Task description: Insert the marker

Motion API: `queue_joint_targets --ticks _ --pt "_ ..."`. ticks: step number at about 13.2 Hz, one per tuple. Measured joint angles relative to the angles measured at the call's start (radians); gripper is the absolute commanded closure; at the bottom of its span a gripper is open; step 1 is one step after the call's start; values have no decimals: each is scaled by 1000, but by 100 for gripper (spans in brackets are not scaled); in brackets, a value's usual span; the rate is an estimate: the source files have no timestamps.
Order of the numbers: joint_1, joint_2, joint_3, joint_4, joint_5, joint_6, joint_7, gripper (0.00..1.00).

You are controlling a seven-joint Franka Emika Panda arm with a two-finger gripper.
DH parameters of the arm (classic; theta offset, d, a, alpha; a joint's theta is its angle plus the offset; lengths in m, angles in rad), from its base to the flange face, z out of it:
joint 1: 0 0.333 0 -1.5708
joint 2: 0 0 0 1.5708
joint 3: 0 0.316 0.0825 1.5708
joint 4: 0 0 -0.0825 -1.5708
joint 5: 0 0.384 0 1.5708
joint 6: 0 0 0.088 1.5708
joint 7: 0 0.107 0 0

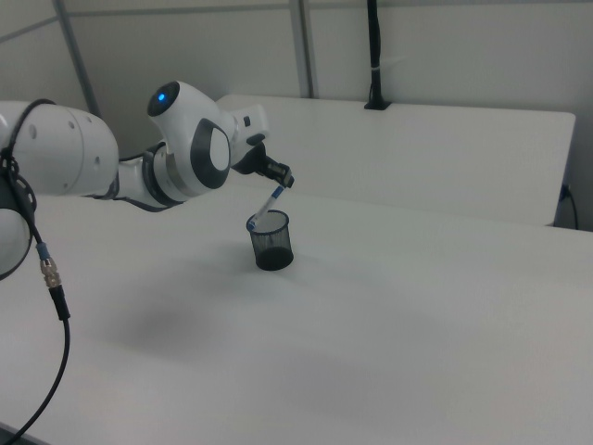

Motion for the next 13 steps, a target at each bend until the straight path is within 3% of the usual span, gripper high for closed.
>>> queue_joint_targets --ticks 5,13 --pt "0 75 0 55 0 47 0 88" --pt "-13 74 -1 111 0 36 0 88"
